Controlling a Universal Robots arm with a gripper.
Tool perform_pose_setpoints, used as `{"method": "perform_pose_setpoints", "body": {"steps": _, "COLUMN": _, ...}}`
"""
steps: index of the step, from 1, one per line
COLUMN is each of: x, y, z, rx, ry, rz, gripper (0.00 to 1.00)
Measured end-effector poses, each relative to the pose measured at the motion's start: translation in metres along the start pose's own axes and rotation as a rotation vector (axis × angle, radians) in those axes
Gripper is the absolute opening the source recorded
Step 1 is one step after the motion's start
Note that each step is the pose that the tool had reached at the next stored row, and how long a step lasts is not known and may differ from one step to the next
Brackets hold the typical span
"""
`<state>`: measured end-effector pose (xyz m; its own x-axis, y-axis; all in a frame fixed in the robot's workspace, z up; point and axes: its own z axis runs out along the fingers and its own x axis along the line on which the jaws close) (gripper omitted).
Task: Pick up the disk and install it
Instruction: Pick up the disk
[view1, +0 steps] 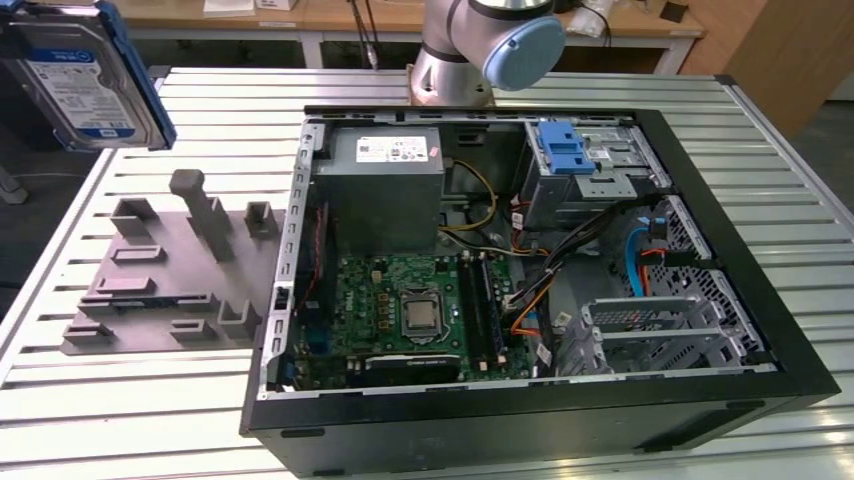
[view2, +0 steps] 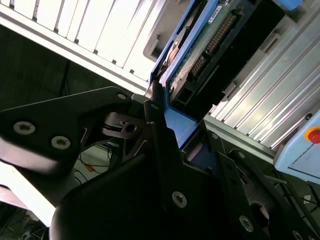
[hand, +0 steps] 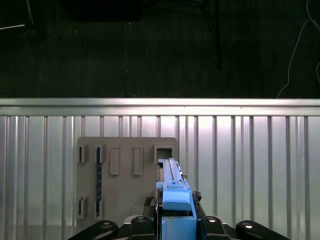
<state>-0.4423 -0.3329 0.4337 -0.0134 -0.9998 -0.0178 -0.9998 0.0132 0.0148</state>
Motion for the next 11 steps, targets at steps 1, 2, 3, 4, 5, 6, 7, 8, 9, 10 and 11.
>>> {"method": "perform_pose_setpoints", "body": {"steps": 1, "x": 0.0, "y": 0.0, "z": -0.0015, "rx": -0.0001, "ry": 0.0, "rz": 0.0, "gripper": 0.36}}
{"method": "perform_pose_setpoints", "body": {"steps": 2, "x": -0.0001, "y": 0.0, "z": -0.003, "rx": -0.0001, "ry": 0.0, "rz": 0.0, "gripper": 0.36}}
{"method": "perform_pose_setpoints", "body": {"steps": 3, "x": -0.0001, "y": 0.0001, "z": -0.0045, "rx": 0.0, "ry": 0.0, "rz": 0.0, "gripper": 0.36}}
{"method": "perform_pose_setpoints", "body": {"steps": 4, "x": -0.0001, "y": 0.0001, "z": -0.0062, "rx": 0.0, "ry": 0.0, "rz": 0.0, "gripper": 0.36}}
{"method": "perform_pose_setpoints", "body": {"steps": 5, "x": -0.0001, "y": 0.0001, "z": -0.0079, "rx": -0.0001, "ry": 0.0001, "rz": 0.0, "gripper": 0.36}}
{"method": "perform_pose_setpoints", "body": {"steps": 6, "x": -0.0002, "y": 0.0001, "z": -0.0094, "rx": 0.0, "ry": 0.0, "rz": 0.0, "gripper": 0.36}}
{"method": "perform_pose_setpoints", "body": {"steps": 7, "x": -0.0002, "y": 0.0002, "z": -0.0109, "rx": -0.0001, "ry": 0.0, "rz": 0.0, "gripper": 0.36}}
{"method": "perform_pose_setpoints", "body": {"steps": 8, "x": -0.0002, "y": 0.0002, "z": -0.0123, "rx": 0.0, "ry": 0.0, "rz": 0.0, "gripper": 0.36}}
{"method": "perform_pose_setpoints", "body": {"steps": 9, "x": -0.0002, "y": 0.0002, "z": -0.0139, "rx": -0.0001, "ry": 0.0, "rz": 0.0, "gripper": 0.36}}
{"method": "perform_pose_setpoints", "body": {"steps": 10, "x": -0.0003, "y": 0.0002, "z": -0.0155, "rx": -0.0002, "ry": 0.0001, "rz": 0.0, "gripper": 0.36}}
{"method": "perform_pose_setpoints", "body": {"steps": 11, "x": -0.0003, "y": 0.0002, "z": -0.0172, "rx": -0.0001, "ry": 0.0001, "rz": 0.0, "gripper": 0.36}}
